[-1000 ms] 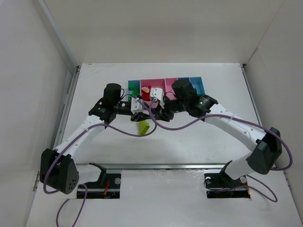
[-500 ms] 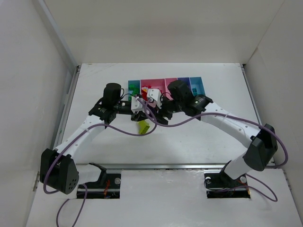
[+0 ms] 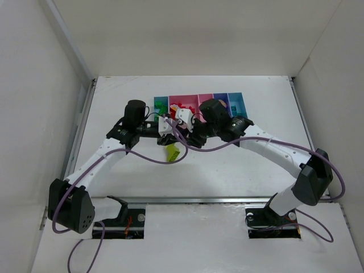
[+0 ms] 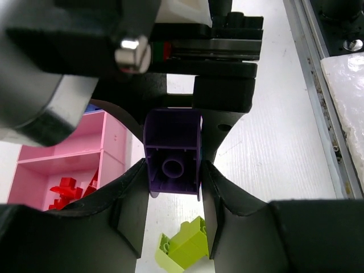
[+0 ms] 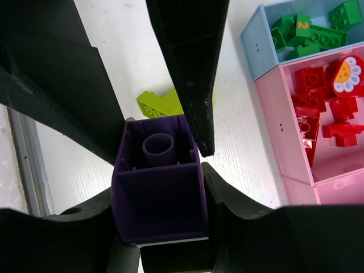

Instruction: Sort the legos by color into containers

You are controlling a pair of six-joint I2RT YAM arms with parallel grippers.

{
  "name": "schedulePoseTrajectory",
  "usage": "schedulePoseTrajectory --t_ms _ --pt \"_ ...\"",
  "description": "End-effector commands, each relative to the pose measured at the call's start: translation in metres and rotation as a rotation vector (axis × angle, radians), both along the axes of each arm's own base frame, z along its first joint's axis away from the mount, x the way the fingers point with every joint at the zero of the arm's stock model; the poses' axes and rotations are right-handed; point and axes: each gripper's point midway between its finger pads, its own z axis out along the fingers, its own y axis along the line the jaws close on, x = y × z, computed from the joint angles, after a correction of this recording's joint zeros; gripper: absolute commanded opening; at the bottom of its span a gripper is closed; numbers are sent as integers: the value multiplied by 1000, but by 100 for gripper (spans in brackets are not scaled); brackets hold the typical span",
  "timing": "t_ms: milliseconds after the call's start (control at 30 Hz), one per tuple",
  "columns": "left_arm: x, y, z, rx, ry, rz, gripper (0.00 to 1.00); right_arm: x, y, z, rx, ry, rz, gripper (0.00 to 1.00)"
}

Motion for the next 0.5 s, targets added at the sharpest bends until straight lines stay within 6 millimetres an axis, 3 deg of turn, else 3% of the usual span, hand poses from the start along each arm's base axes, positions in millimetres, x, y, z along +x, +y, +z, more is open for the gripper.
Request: schedulePoseTrajectory --t_ms 0,133,200,367,467 --pt "8 7 21 -18 -67 26 0 17 -18 9 -8 -48 -135 0" --pt "31 25 22 -24 -35 144 0 31 -54 -7 -27 -5 -237 0" --pt "38 31 26 -36 -33 170 0 44 -68 -4 6 -2 -286 0" --pt "46 37 24 -45 -18 220 0 56 -80 0 48 -2 -332 0" --pt "52 38 24 -50 -13 255 0 79 -91 2 78 -8 -408 0"
